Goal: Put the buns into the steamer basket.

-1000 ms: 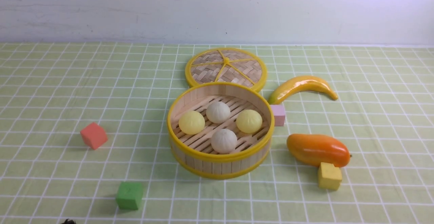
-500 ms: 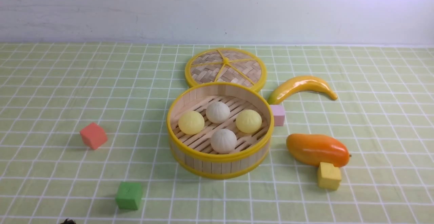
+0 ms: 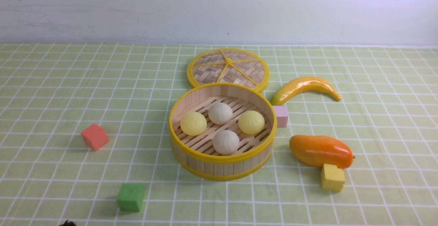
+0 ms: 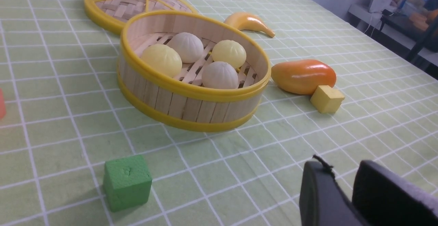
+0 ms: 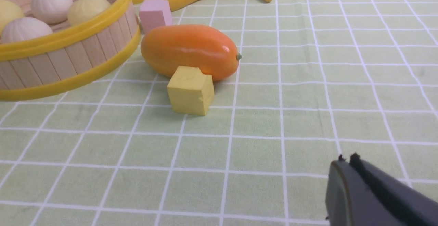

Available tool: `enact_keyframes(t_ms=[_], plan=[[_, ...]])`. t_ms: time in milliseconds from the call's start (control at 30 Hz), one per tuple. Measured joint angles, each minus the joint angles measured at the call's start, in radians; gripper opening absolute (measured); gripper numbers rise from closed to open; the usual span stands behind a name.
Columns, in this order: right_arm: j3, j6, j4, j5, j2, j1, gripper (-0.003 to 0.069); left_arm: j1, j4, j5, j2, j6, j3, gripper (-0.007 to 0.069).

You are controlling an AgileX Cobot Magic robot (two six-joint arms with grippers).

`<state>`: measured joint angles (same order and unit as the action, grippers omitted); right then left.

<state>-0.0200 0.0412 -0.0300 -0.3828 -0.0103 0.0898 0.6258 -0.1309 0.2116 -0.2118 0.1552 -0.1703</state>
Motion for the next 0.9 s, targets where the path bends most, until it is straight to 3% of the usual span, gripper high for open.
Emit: enact_keyframes(t_ms=[500,733,900], plan=[[0.000,0.000,0.006,0.000,0.000,0.000,0.0000,0.000,0.001,0.001,0.000,0.000,0.000,0.0165],[0.000,0.000,0.006,-0.001,0.000,0.000,0.0007,-0.004,0.080,-0.005,0.001,0.023,0.001,0.0165],[0.000,0.001,0.006,-0.001,0.000,0.000,0.0012,-0.135,0.082,-0.008,0.042,0.069,0.004,0.0127]])
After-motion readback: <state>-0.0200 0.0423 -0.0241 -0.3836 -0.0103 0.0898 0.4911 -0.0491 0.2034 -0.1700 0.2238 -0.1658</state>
